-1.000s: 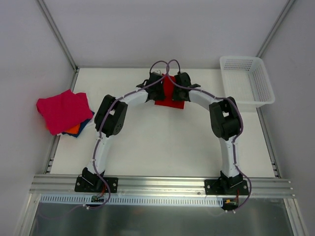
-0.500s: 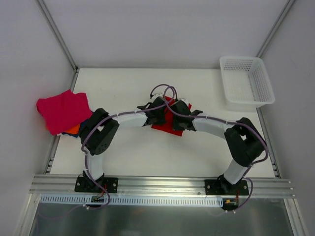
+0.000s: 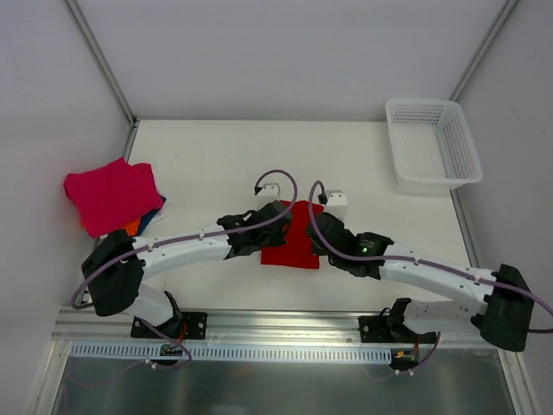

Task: Fold and stack the t-shirts
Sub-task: Fold the tshirt

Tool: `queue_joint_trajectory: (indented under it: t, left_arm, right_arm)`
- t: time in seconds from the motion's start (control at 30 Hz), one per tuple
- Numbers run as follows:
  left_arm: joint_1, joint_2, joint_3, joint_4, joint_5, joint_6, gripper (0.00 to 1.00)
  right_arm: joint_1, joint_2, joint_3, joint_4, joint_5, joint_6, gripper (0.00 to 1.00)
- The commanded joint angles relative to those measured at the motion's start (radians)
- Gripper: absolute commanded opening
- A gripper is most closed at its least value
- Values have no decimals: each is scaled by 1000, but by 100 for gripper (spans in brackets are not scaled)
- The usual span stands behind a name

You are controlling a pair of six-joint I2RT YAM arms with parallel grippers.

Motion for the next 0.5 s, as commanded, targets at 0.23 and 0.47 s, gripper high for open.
queue_joint_trajectory:
  t: [0.23, 0.47]
  left_arm:
    - [61, 84, 243, -12, -101, 156, 0]
    - [110, 203, 271, 61, -43, 181, 0]
  right_arm:
    - [-50, -53, 129, 25, 162, -139, 4]
    - [-189, 119, 126, 185, -13, -177, 1]
